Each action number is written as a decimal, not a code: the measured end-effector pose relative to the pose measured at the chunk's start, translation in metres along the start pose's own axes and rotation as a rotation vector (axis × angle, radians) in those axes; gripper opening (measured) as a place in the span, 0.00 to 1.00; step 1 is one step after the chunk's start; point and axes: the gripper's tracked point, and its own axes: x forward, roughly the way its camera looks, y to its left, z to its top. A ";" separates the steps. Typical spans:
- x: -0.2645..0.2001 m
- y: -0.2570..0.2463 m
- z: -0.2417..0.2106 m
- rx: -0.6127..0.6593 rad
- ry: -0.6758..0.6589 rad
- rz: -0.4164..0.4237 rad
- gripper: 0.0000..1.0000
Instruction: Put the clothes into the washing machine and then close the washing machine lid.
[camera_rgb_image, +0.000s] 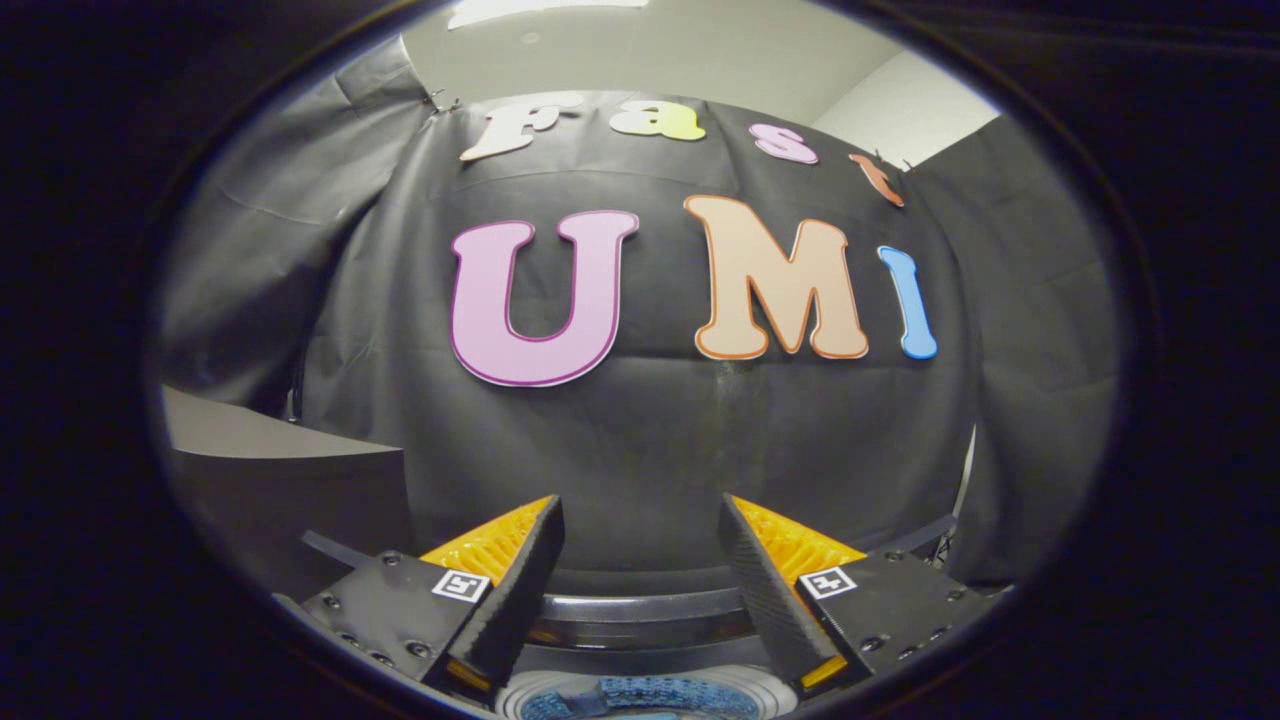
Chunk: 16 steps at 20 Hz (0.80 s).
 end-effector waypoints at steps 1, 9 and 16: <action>0.000 0.000 -0.001 0.000 0.003 0.004 0.97; -0.012 -0.016 -0.050 -0.066 0.245 -0.033 0.98; -0.048 -0.014 -0.073 -0.013 0.293 -0.015 0.98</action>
